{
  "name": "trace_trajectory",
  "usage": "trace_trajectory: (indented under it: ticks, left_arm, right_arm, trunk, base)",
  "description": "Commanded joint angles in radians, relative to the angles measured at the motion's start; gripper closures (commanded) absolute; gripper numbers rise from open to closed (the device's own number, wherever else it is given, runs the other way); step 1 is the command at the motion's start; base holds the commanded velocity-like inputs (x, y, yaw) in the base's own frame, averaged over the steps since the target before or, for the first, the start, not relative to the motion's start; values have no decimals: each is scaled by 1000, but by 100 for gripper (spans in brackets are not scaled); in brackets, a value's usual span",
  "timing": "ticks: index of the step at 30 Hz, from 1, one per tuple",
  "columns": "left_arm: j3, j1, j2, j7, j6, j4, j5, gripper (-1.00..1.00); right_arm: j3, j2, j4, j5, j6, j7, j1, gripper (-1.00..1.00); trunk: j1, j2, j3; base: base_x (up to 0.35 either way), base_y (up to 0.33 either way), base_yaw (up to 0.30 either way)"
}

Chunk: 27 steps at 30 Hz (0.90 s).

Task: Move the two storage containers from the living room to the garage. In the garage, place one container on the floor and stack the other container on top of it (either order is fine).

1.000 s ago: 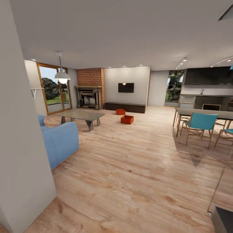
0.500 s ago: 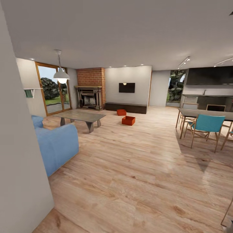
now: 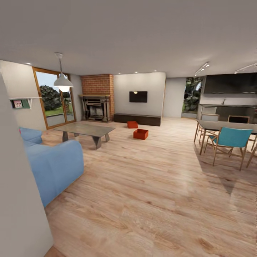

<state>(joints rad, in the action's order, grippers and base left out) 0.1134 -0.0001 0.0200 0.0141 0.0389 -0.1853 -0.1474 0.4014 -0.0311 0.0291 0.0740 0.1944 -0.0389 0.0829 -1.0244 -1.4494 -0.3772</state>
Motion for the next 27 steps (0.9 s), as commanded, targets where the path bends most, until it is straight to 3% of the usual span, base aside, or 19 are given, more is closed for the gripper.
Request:
trace_trajectory:
  ticks: [1, 21, 27]
  left_arm:
    - [0, 0, 0, 1, 4, -2, -11, -100]
    - [0, 0, 0, 1, -1, -2, -11, -100]
    - [0, 0, 0, 1, -2, -1, -11, -100]
  right_arm:
    - [0, 0, 3, 8, 5, -4, 1, -100]
    - [-1, 2, 3, 6, 5, -5, 1, -100]
    - [3, 0, 3, 9, 5, -4, 1, -100]
  trunk:
    - [-1, -1, -1]
    - [-1, -1, -1]
    - [-1, -1, -1]
  base:
    - [324, 109, -259]
    - [324, 106, -278]
    - [324, 35, -64]
